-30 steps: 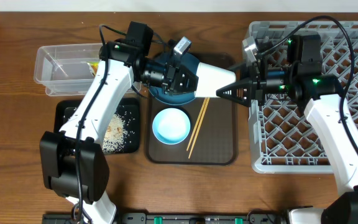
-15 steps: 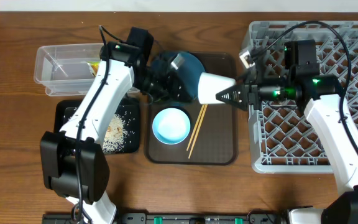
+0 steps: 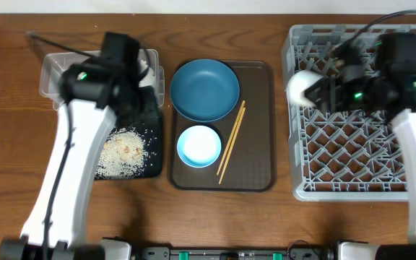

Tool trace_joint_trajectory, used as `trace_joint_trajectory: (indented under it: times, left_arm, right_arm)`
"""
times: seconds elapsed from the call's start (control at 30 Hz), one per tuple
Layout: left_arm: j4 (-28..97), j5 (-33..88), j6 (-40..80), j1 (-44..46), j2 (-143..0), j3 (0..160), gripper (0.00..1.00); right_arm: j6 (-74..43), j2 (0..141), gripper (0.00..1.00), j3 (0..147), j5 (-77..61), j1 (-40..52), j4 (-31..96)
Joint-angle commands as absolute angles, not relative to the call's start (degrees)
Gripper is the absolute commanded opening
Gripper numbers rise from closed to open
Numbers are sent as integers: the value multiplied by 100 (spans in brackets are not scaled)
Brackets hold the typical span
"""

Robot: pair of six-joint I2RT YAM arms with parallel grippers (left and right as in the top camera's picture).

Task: Sort waste into correct bins and load items into the dishwasher rack
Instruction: 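Place the white cup upside down in the rack with the right gripper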

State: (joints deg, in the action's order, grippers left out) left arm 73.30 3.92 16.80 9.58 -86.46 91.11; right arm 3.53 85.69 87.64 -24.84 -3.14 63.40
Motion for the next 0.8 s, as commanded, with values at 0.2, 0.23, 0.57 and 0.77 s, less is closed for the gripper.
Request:
trace_joint_trajectory:
  times: [0.2,0.23,0.57,0.77]
  left_arm:
    - [7609,-687,2526,600,-8381,9113,57]
    - [7609,-666,2523,602,-8379,9113,57]
    - [7607,-648,2523,622,-8372,9113,57]
    - [7634,-646,2523,622,-8374,9113,57]
  right_arm:
    - [-735,8440,1,9507,165,-1234,6650]
    - [-825,8455,1,9509,281,-1356,6731]
    - [-884,9511,1,10615,425,-2668,7614]
    - [-928,10276,1,10930,456,-3013,7721]
